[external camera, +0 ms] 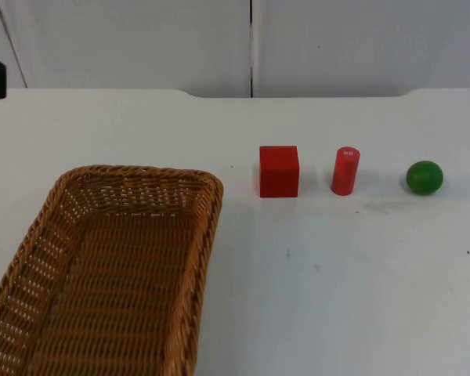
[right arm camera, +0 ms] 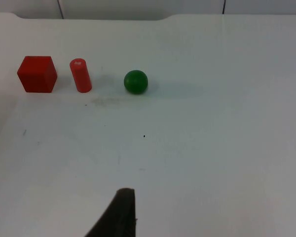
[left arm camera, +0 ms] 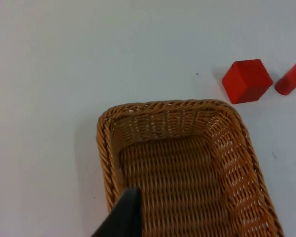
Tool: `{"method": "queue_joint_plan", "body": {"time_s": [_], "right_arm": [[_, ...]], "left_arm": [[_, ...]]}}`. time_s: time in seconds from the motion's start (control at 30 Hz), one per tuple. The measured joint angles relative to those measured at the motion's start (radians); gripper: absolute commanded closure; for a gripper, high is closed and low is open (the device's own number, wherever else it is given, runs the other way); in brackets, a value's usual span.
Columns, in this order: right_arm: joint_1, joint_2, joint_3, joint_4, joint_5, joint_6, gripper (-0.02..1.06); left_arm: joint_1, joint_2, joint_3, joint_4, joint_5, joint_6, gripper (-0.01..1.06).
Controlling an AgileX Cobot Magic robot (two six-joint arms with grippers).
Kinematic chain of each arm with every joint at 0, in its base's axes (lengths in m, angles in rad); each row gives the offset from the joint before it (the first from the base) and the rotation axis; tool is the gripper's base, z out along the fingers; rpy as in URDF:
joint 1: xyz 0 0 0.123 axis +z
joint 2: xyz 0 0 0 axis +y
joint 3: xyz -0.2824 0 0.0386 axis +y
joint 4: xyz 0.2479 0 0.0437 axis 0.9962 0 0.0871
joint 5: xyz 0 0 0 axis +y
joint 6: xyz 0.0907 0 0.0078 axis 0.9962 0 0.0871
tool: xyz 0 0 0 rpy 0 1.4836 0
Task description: Pick up the basket with the left hand and place the object to the left of the red cylinder into the basket with the right hand.
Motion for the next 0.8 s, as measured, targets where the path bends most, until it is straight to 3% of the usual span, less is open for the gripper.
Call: {"method": "queue_joint_plan", "body": {"time_s": [0.47, 0.8], "right_arm": [[0.0, 0.0, 0.0, 0.0, 0.0, 0.0, -0.01], [-0.002, 0.0, 0.0, 0.0, 0.0, 0.0, -0.01]], "left_arm": [[0.0, 0.288, -0.082, -0.035, -0.033, 0.021, 0.04], [-0.074, 0.479, -0.133, 0.008, -0.09, 0.004, 0.05]]}}
